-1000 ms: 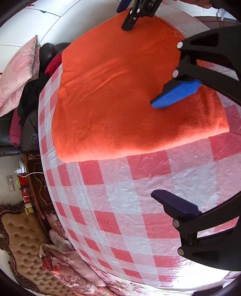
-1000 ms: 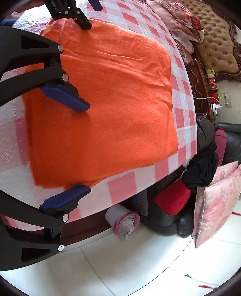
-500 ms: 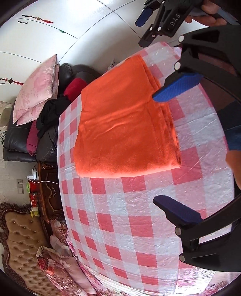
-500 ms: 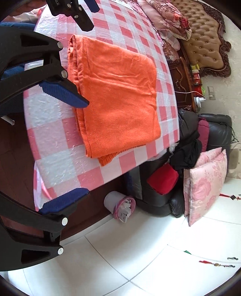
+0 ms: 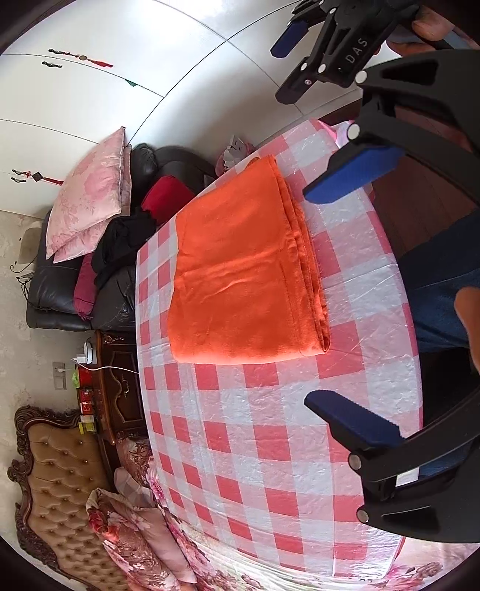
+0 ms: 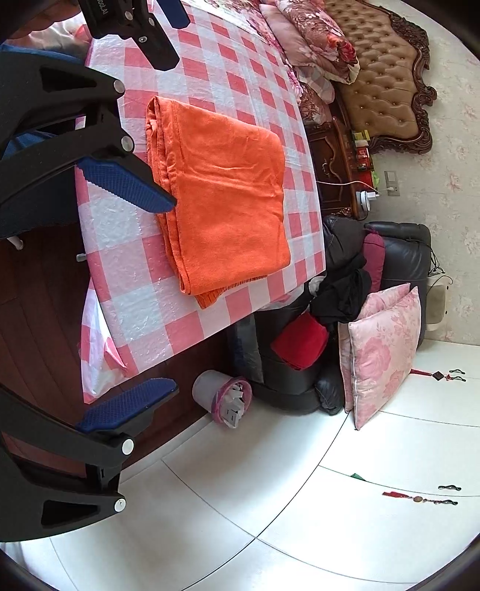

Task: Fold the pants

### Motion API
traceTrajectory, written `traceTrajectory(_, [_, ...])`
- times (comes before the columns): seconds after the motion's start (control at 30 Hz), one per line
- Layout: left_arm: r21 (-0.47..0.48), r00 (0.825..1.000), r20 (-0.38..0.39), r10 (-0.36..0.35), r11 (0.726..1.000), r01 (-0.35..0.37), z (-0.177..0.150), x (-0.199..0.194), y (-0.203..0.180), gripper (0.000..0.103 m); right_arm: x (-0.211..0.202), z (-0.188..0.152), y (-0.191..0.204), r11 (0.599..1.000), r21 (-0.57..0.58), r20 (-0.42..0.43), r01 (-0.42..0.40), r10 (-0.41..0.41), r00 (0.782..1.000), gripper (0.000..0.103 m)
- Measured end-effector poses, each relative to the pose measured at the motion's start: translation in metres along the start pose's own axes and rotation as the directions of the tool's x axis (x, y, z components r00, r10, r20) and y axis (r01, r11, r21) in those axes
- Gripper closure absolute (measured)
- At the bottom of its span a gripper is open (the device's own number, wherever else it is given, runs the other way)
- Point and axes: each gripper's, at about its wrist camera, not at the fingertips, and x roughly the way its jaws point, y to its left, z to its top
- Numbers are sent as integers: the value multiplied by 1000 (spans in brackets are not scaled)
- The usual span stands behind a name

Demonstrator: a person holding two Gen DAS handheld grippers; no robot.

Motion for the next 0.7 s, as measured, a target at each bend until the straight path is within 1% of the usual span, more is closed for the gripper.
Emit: traceTrajectory(0.7, [26, 1000, 16, 2, 1000, -3, 1, -2, -8, 2, 1, 2, -2, 1000, 2, 0, 1, -1, 1000, 15])
